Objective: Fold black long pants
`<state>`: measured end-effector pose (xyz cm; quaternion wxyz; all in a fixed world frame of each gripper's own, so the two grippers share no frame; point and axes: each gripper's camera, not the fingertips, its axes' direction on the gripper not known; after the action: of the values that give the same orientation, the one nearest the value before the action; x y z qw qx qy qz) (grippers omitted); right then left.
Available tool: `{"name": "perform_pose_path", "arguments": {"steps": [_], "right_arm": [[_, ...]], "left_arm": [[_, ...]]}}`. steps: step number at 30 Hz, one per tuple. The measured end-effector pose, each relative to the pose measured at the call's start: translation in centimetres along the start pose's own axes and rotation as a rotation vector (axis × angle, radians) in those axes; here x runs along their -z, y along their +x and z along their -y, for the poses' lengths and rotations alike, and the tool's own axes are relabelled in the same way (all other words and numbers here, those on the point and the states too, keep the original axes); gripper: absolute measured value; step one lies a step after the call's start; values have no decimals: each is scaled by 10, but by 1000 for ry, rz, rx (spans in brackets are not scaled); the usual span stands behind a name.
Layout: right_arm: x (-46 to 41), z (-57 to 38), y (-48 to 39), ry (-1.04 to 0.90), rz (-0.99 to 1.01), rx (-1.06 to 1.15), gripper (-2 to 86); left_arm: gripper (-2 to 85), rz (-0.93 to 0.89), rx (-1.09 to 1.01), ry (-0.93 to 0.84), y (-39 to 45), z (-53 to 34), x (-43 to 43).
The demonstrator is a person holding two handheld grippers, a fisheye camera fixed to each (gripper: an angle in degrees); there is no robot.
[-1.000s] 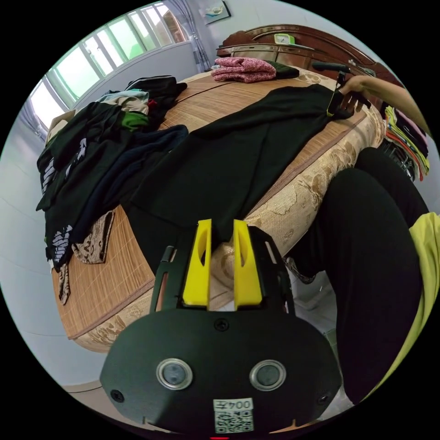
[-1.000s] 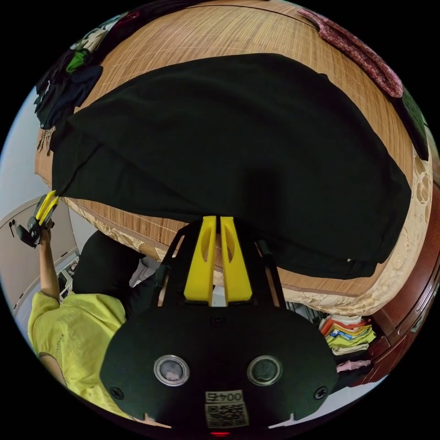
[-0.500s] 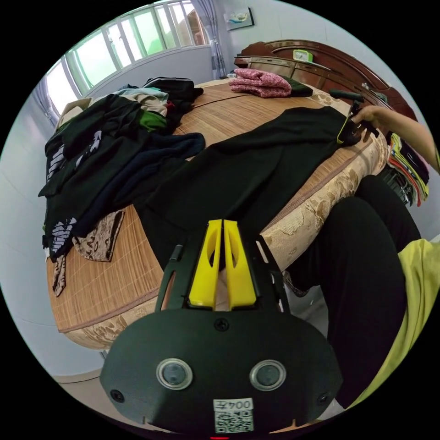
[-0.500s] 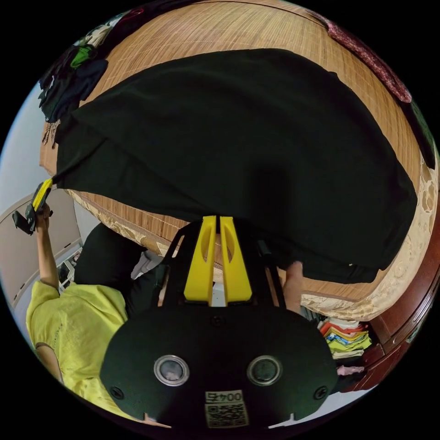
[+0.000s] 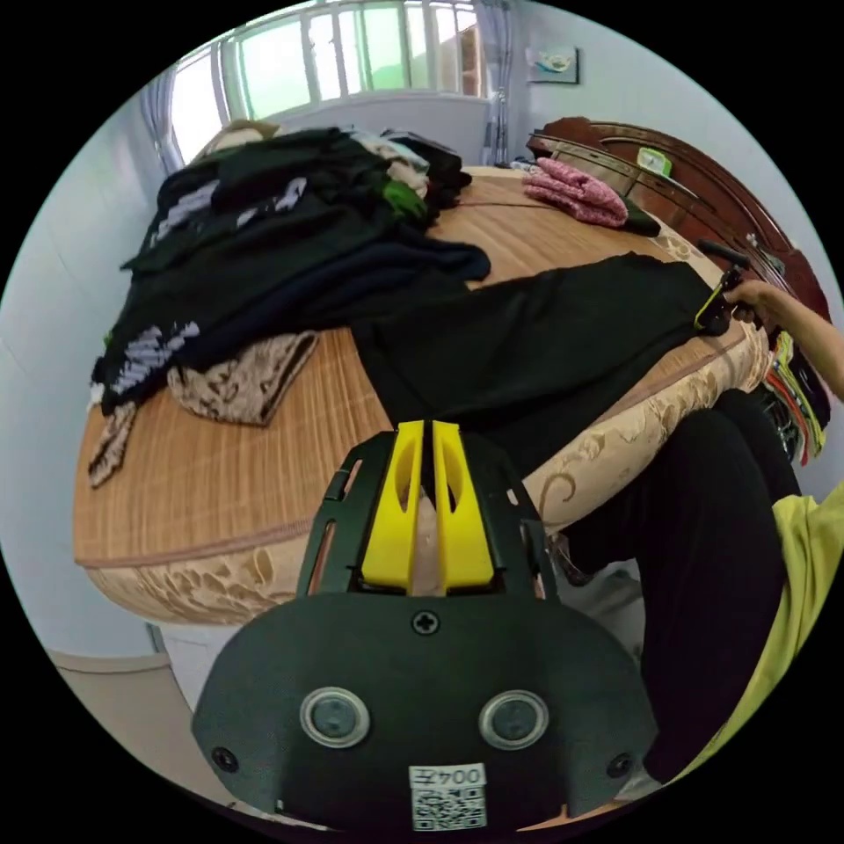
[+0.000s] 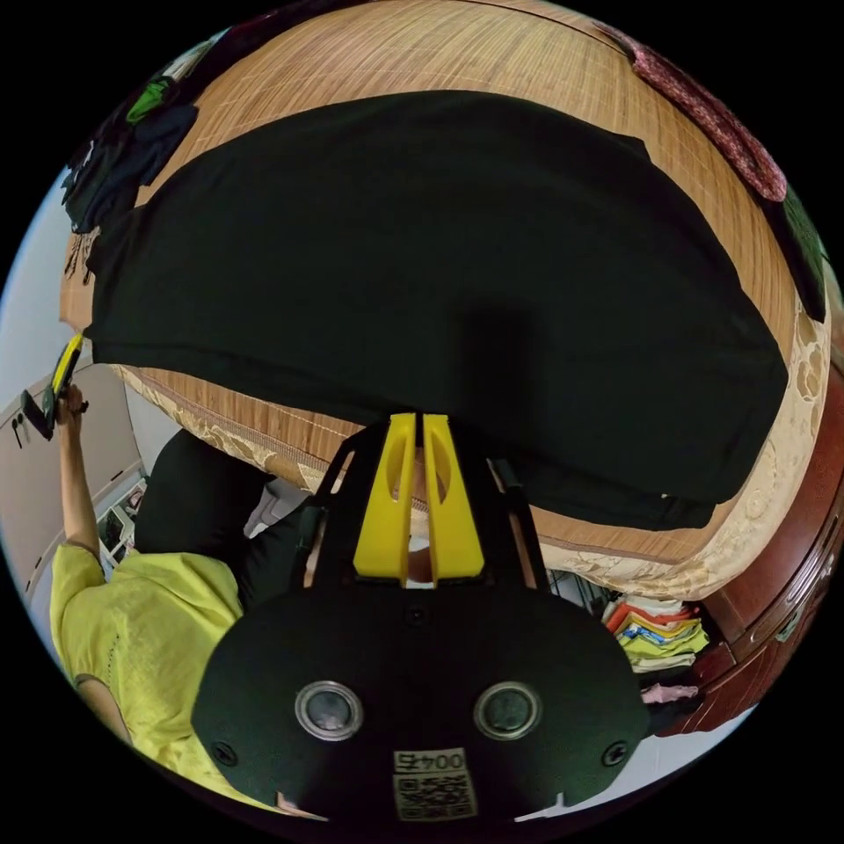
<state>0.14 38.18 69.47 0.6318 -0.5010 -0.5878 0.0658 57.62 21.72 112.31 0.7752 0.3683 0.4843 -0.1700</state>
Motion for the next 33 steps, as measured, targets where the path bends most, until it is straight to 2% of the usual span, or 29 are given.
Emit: {"name": "perform_pose_path", "arguments": {"steps": [6, 9, 12, 16, 18, 19, 21, 26, 33], "right_arm": [[-27, -4, -4, 37, 43, 0, 41], [-21, -20, -12, 235, 103, -3, 86], [-25, -26, -25, 397, 176, -4, 120], [-56, -5, -53, 466, 43, -45, 118], [-76, 10, -60, 439, 35, -69, 109], [-93, 21, -65, 374, 45, -63, 106], [-111, 27, -76, 374, 2, -65, 107], [-152, 35, -106, 282, -85, -22, 106], [-195, 50, -113, 304, -16, -57, 100]], "left_arm": [[49, -34, 143, 111, -31, 9, 29], [84, -91, 156, 142, -34, 41, 32], [129, -136, 198, 57, -36, 81, 5], [140, -101, 234, -8, -35, 131, -28], [134, -72, 225, -36, -33, 151, -34], [129, -58, 201, -95, -30, 161, -42], [118, -28, 167, -171, -23, 170, -51], [89, 80, 85, -141, 4, 172, -39], [45, 61, 132, -108, 2, 196, -28]]}}
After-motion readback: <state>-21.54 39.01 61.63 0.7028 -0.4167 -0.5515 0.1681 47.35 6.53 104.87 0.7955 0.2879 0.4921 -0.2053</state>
